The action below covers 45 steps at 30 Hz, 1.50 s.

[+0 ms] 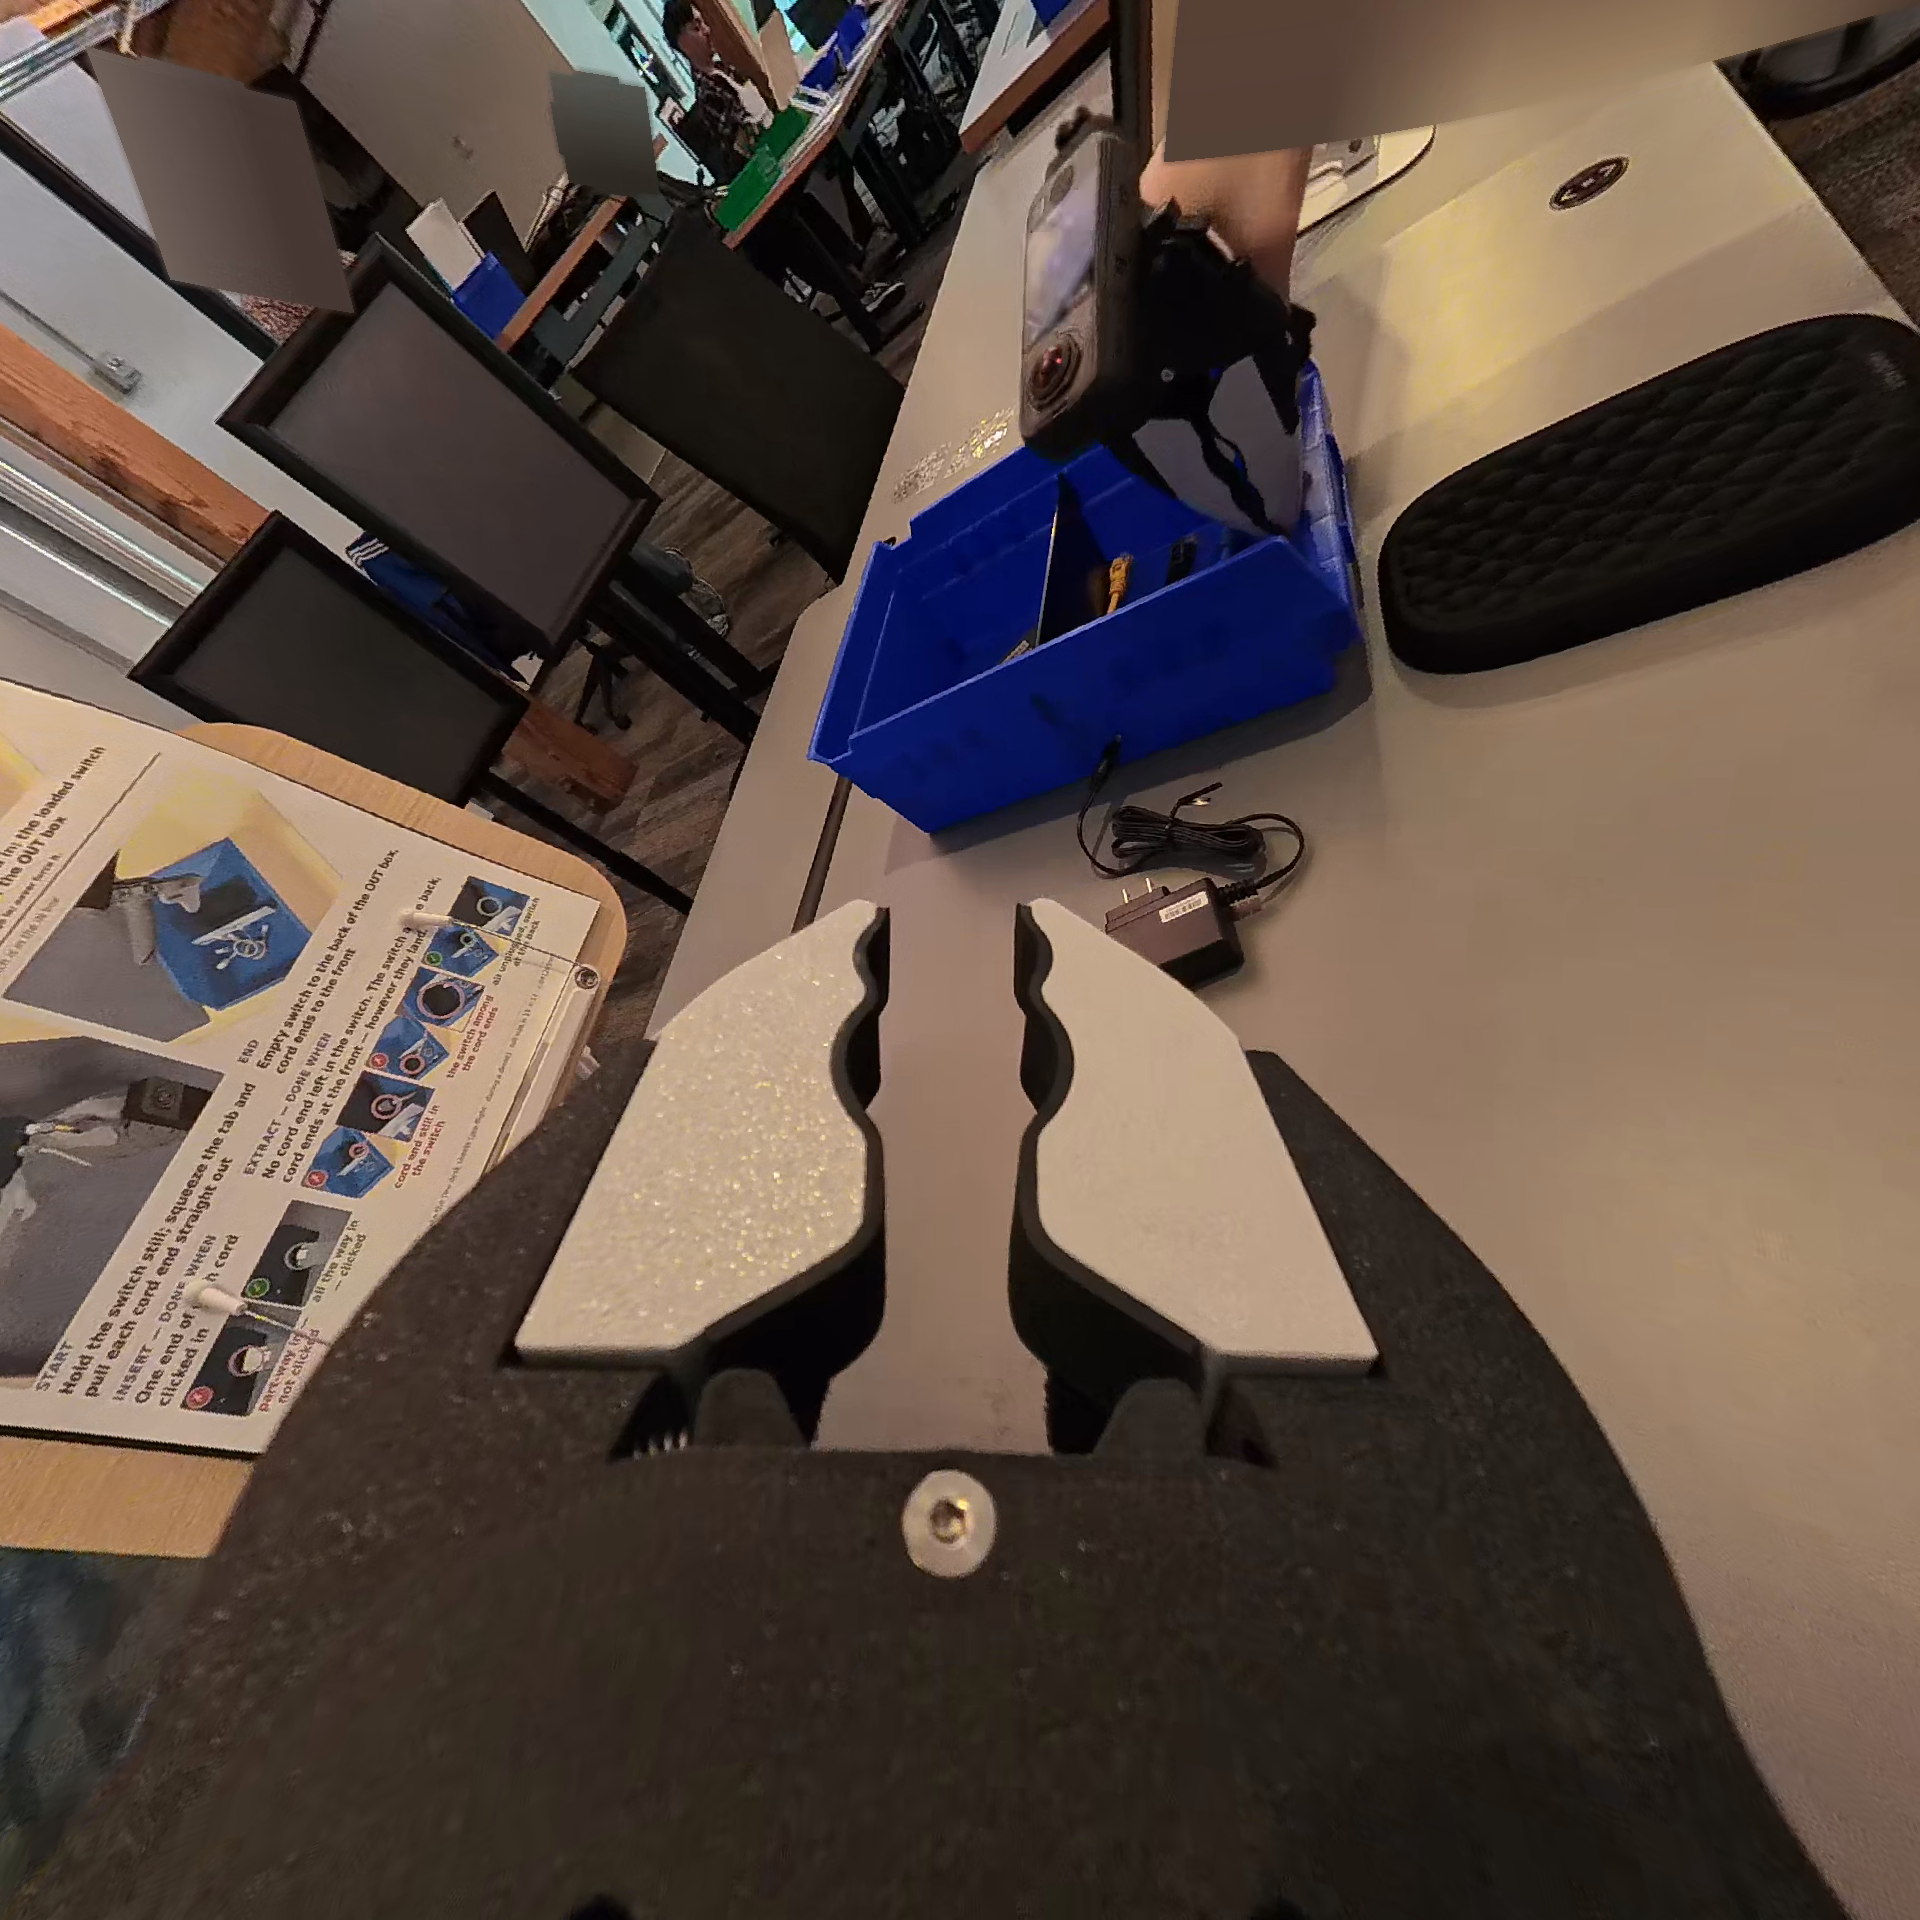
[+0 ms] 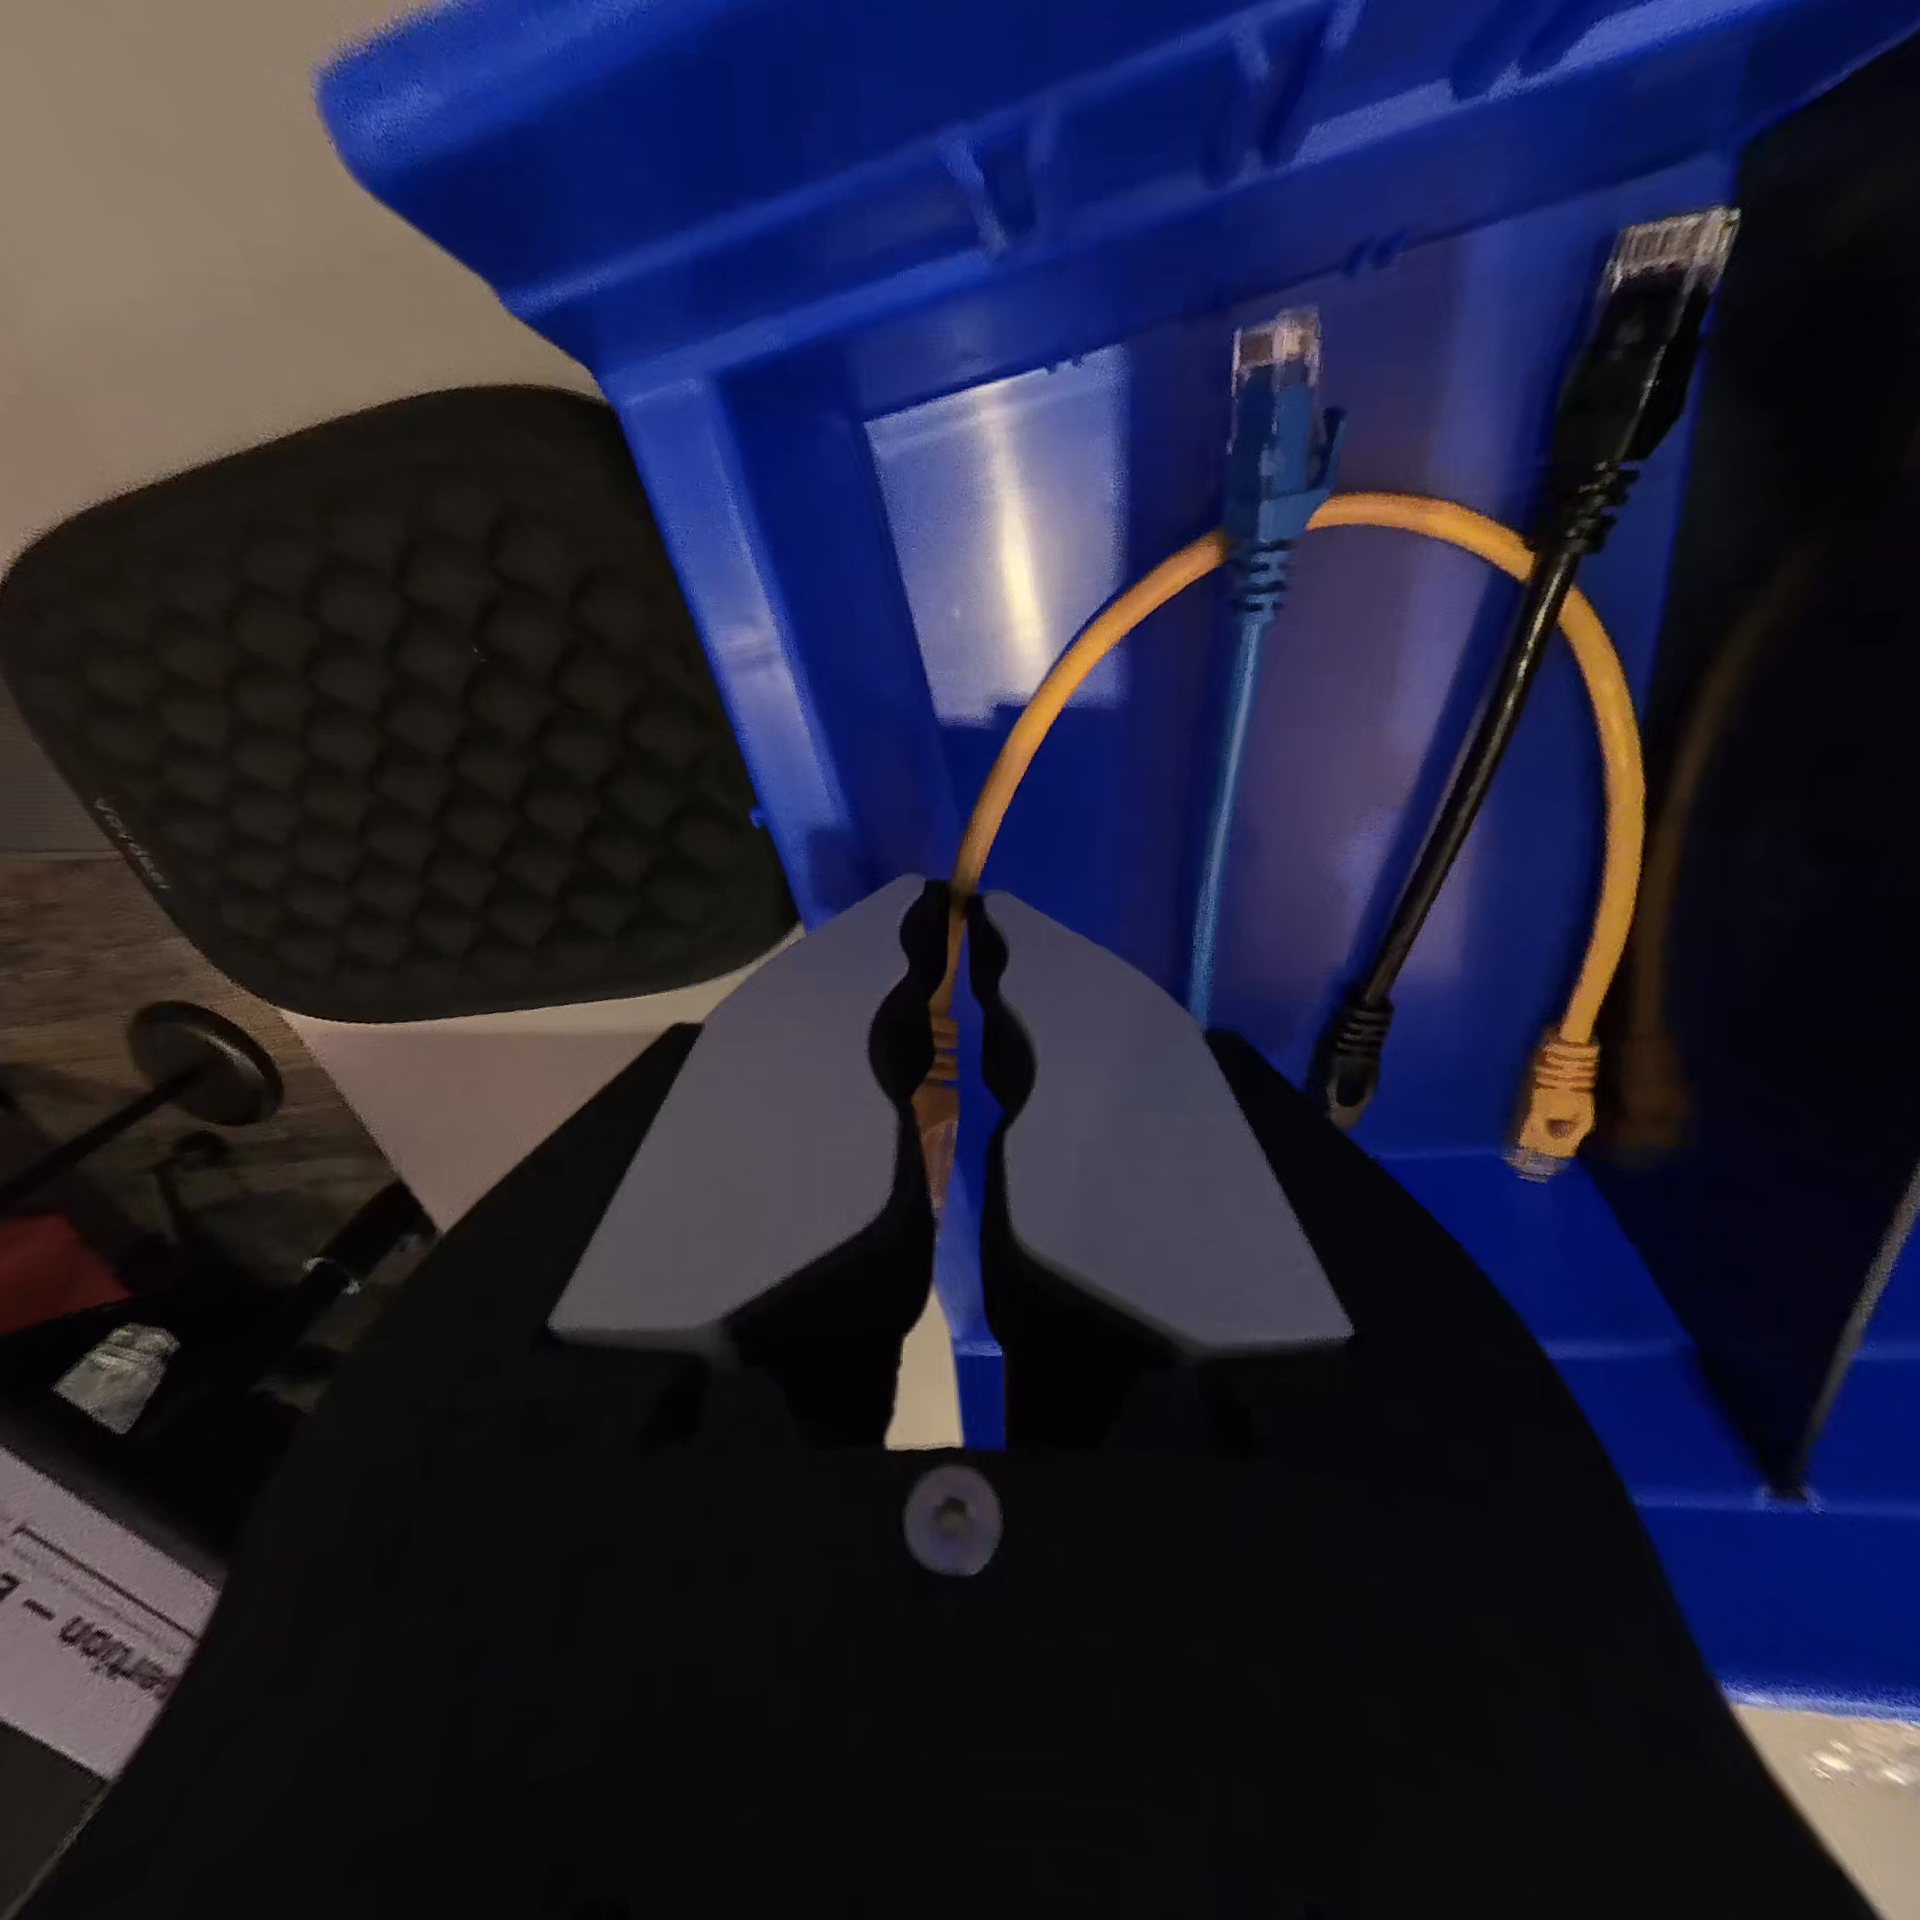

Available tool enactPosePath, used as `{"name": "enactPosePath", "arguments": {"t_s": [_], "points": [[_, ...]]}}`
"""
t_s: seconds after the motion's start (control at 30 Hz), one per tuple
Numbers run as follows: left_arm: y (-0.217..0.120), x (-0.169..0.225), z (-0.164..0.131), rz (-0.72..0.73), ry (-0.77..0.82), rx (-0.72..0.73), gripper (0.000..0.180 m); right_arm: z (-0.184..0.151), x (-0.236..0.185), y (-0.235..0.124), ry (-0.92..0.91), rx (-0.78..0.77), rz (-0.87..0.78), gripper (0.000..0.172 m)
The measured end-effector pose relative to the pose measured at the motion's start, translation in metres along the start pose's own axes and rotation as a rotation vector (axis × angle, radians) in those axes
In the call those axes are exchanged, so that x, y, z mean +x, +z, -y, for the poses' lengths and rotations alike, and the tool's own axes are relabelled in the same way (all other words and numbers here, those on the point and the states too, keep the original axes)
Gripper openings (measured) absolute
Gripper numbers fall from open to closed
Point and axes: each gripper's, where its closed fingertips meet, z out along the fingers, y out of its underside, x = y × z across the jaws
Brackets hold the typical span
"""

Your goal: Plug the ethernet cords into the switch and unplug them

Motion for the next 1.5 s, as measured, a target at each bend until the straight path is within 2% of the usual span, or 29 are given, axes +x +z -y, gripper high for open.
{"name": "enactPosePath", "arguments": {"t_s": [0.13,0.27,0.37,0.5,0.6,0.73,0.83,0.87,0.93,1.03,1.1,1.17,1.2,1.3,1.4,1.5], "points": [[0.000,-0.001,0.000,0.008,0.005,-0.002,0.021,-0.022,0.018,0.011,-0.096,-0.122,-0.077,0.000],[-0.002,-0.004,0.001,0.021,0.004,0.001,0.020,-0.030,0.030,0.020,-0.075,-0.086,-0.090,0.001],[-0.005,-0.008,0.000,0.037,-0.001,0.001,0.020,-0.022,0.038,0.004,-0.069,0.027,-0.165,0.001],[-0.009,-0.014,-0.002,0.061,-0.010,0.003,0.020,-0.025,0.040,-0.032,-0.045,0.096,-0.255,0.001],[-0.010,-0.017,-0.003,0.072,-0.011,0.001,0.019,-0.034,0.017,-0.042,-0.010,0.095,-0.167,0.001],[-0.010,-0.018,-0.004,0.077,-0.005,-0.004,0.019,-0.051,0.008,-0.021,0.000,0.009,-0.133,0.000],[-0.013,-0.021,-0.005,0.097,0.001,-0.021,0.019,-0.051,0.015,-0.008,0.012,0.008,-0.169,0.000],[-0.016,-0.024,-0.006,0.116,0.001,-0.036,0.019,-0.051,0.022,-0.012,0.024,0.011,-0.230,0.001],[-0.029,-0.036,-0.008,0.177,-0.020,-0.079,0.019,-0.039,0.031,-0.038,0.064,0.115,-0.345,0.001],[-0.066,-0.064,-0.016,0.315,-0.059,-0.210,0.020,-0.042,0.057,-0.108,0.251,0.301,-0.573,0.010],[-0.106,-0.100,-0.029,0.497,-0.075,-0.341,0.020,-0.070,0.078,-0.142,0.461,0.330,-0.680,0.026],[-0.153,-0.134,-0.048,0.676,-0.137,-0.462,0.021,-0.094,0.092,-0.147,0.621,0.342,-0.696,0.033],[-0.173,-0.142,-0.061,0.712,-0.208,-0.507,0.022,-0.100,0.096,-0.140,0.677,0.352,-0.668,0.040],[-0.211,-0.143,-0.105,0.709,-0.459,-0.560,0.023,-0.108,0.102,-0.098,0.831,0.340,-0.558,0.054],[-0.238,-0.130,-0.159,0.729,-0.583,-0.654,0.033,-0.094,0.103,-0.059,0.911,0.392,-0.418,0.054],[-0.242,-0.099,-0.207,0.664,-0.805,-0.718,0.051,-0.094,0.106,-0.033,0.935,0.292,-0.389,0.047]]}}
